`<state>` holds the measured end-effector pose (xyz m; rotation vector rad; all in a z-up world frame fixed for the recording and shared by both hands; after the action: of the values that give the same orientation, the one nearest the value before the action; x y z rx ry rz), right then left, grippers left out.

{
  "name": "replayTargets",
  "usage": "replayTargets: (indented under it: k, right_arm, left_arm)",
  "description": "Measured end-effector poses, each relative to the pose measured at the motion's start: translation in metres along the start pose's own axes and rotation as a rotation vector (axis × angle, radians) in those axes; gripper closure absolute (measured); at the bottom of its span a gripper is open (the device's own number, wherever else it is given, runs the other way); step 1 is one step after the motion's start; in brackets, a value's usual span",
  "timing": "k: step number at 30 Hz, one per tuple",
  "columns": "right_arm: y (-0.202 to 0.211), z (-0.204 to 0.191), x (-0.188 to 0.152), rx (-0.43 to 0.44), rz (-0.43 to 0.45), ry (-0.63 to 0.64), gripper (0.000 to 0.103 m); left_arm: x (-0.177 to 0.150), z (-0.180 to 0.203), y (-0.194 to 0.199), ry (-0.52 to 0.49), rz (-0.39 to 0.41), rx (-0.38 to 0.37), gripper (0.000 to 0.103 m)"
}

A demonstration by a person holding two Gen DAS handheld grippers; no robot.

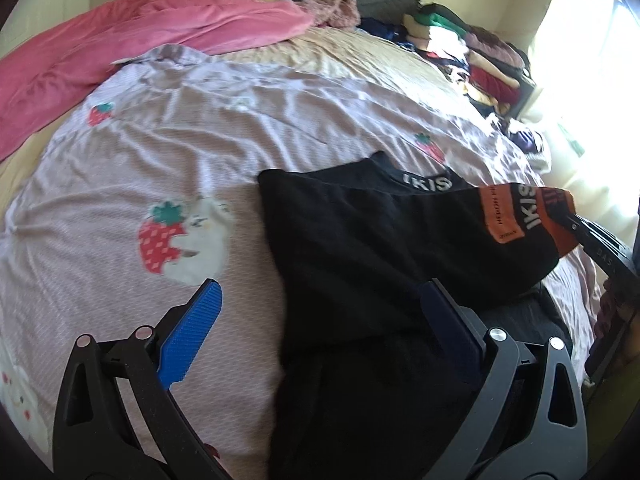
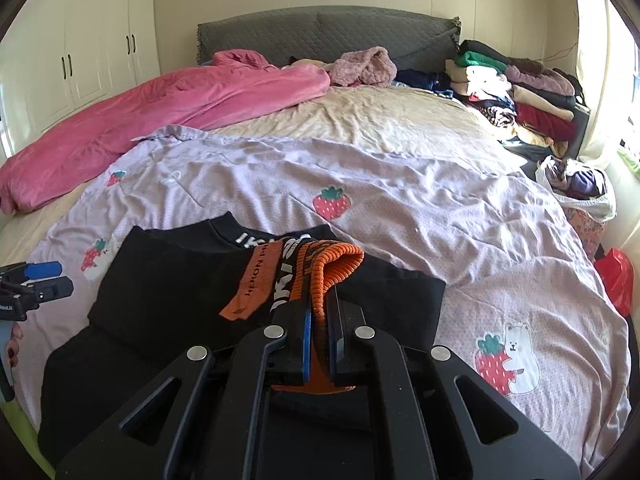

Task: Fold small clothes
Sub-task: 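Fold the shirt side with the sleeve toward the shirt center with the right gripper, then open the right gripper and release the cuff on the folded shirt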

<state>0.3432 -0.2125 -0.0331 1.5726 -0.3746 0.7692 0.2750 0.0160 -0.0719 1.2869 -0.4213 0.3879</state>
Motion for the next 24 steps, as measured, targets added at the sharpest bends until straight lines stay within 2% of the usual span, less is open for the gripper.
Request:
replayTargets:
  k: [7,14,16,20,24]
  right_arm:
    - [-0.012,0.003,-0.009,0.0,-0.027,0.011,0.098]
    - [-0.02,0.009,-0.016,0.001,-0.054,0.016,0.097]
    - [-0.026,0.018,-0.022,-0.03,-0.086,-0.002,0.093]
    - [-0.028,0.04,-0.033,-0.037,-0.097,-0.084,0.071]
    - [-0.031,0.049,-0.04,-0.002,-0.106,-0.137,0.066]
  left_arm:
    - [0.002,0.034,-0.03,-0.067,-0.044,-0.015,0.012]
    - [-0.002,0.034,-0.06,-0.096,-0.101,0.025,0.012]
    - [-0.006,0.031,-0.067,-0.101,-0.121,0.038,0.012]
    - [-0.009,0.033,-0.064,-0.117,-0.11,0.036,0.012]
    - [-0.005,0.037,-0.054,-0.115,-0.071,0.008,0.012]
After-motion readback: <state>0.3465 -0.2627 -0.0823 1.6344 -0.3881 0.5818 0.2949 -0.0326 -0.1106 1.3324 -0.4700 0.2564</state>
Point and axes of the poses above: each gripper's, at about its wrist camera, not at the fingertips, and y roughly against the way its jaws point, z to its right, x to its top, the point moved 9 cm from there along -y, roughly the way its jaws point, and after that the axes turned 7 degrees about -z, right-handed, at the moved point
